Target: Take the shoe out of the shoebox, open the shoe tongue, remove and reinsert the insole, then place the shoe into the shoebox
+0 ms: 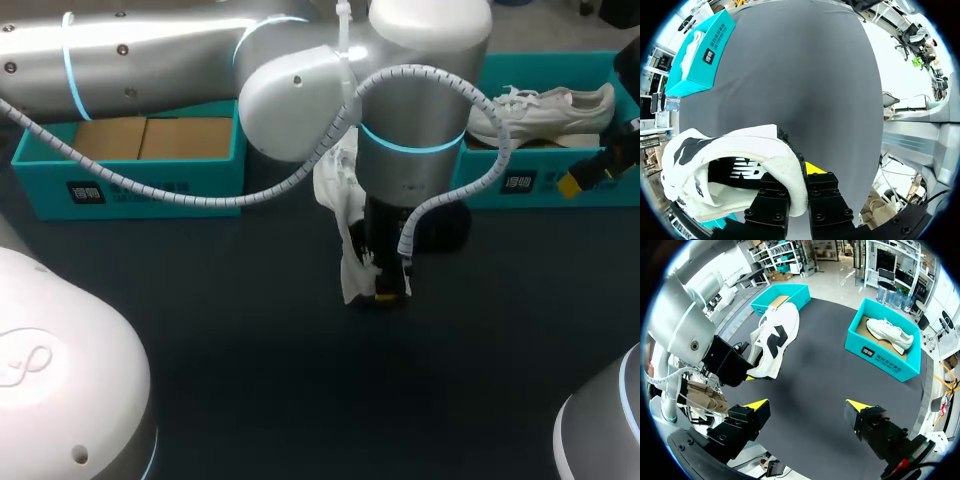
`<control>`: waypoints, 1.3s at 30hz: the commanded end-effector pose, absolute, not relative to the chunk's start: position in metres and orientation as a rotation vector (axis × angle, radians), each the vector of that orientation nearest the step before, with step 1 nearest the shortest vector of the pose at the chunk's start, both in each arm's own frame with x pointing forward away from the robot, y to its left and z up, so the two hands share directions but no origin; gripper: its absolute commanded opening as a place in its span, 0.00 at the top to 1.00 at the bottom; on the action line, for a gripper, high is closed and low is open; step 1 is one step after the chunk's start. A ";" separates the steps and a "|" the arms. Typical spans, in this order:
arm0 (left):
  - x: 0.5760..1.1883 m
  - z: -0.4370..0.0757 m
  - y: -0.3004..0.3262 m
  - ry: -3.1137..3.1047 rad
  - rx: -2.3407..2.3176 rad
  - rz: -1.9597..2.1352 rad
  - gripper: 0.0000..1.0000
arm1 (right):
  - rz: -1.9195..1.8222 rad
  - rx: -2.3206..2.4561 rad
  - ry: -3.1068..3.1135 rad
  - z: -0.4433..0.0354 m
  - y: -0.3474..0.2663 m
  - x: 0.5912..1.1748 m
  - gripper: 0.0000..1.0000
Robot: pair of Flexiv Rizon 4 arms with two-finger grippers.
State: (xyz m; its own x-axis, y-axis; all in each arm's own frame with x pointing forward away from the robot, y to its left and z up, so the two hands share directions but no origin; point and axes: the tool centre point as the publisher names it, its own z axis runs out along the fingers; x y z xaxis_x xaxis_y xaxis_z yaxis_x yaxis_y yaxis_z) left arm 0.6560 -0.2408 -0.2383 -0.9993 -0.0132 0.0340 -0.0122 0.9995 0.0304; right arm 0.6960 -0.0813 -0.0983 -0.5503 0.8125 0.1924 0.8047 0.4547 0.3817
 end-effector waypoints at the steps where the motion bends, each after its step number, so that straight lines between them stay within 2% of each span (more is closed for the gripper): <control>1: 0.668 -0.223 -0.227 -2.999 -0.147 -0.023 1.00 | 0.677 1.485 2.668 -0.098 -0.080 0.699 0.00; 12: 0.738 -0.170 -0.155 -2.955 -0.165 -0.036 1.00 | 0.677 1.485 2.668 -0.098 -0.080 0.699 0.00; 20: 0.791 -0.145 -0.076 -2.833 -0.290 -0.054 1.00 | 0.677 1.485 2.668 -0.098 -0.080 0.699 0.00; 32: 0.836 -0.143 0.046 -2.883 -0.306 -0.083 1.00 | 0.677 1.485 2.668 -0.098 -0.080 0.699 0.00; 39: 0.839 -0.150 0.048 -2.855 -0.282 -0.007 1.00 | 0.677 1.485 2.668 -0.098 -0.080 0.699 0.00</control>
